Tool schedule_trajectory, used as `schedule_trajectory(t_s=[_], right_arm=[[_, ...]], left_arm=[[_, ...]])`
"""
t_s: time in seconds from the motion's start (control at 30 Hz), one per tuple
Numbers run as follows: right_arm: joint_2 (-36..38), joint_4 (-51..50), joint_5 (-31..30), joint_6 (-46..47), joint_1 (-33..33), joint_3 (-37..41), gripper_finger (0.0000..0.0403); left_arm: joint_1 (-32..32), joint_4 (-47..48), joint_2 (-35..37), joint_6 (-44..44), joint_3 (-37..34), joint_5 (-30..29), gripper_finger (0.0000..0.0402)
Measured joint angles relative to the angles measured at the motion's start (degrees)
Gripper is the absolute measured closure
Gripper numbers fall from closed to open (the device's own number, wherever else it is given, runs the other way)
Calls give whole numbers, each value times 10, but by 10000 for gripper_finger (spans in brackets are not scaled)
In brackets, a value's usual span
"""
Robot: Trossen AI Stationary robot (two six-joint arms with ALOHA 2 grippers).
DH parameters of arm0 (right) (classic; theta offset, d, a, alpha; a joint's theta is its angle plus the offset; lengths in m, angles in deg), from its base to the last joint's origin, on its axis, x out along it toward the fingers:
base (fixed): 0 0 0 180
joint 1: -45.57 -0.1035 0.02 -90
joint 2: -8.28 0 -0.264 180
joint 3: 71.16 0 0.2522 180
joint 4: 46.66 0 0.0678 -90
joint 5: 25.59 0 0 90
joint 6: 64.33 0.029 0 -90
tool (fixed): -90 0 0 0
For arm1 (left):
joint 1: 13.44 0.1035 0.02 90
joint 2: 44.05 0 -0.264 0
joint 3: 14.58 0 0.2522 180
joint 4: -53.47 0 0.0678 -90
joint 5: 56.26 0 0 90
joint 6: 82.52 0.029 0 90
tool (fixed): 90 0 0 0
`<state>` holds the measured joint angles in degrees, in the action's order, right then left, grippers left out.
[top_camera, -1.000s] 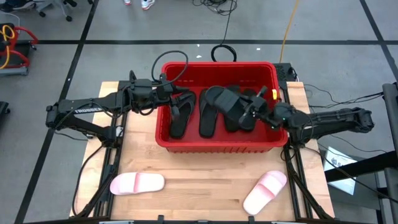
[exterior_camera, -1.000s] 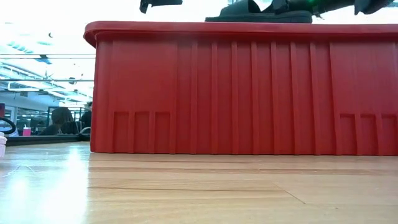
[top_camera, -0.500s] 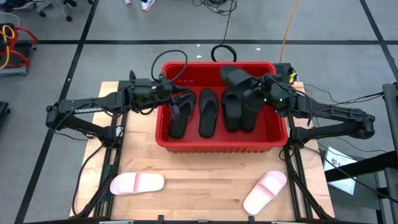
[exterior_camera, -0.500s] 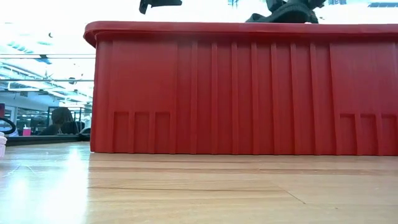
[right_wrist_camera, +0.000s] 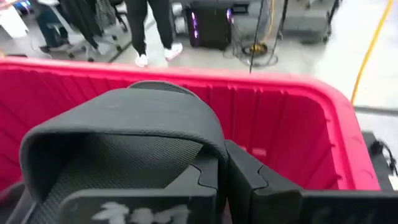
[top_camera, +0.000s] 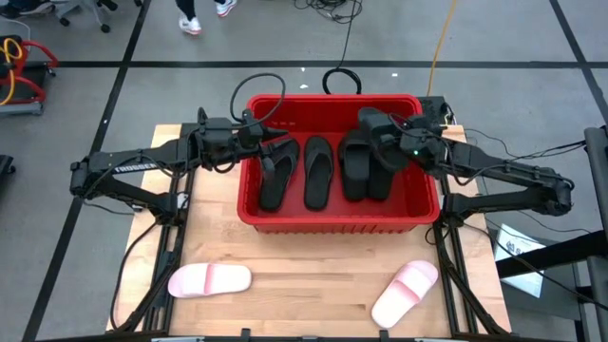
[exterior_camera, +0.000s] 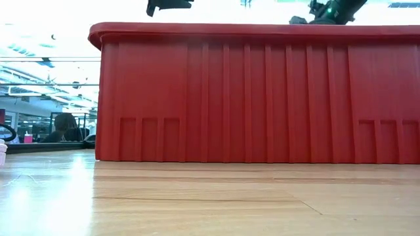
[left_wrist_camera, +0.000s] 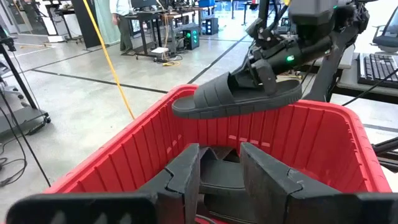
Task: Pick and place slides into bin
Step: Put the black slide into the red bin
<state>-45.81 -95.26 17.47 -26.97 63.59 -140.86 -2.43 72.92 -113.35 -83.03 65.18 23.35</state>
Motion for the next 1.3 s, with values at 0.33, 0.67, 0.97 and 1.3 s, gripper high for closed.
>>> schedule_trajectory(t_s=[0.33,0.67,0.97,1.3], right_arm=[[-2,-35,53,6,62,-8,403],[-58,-98,83,40,83,-9,403],[-95,-109,83,53,83,-8,403],[-93,-98,78,-118,82,-8,403]], left_arm=[[9,0,0,-1,0,14,284],[9,0,0,-1,0,15,284],[9,0,0,3,0,15,284],[9,1,0,15,0,15,284]])
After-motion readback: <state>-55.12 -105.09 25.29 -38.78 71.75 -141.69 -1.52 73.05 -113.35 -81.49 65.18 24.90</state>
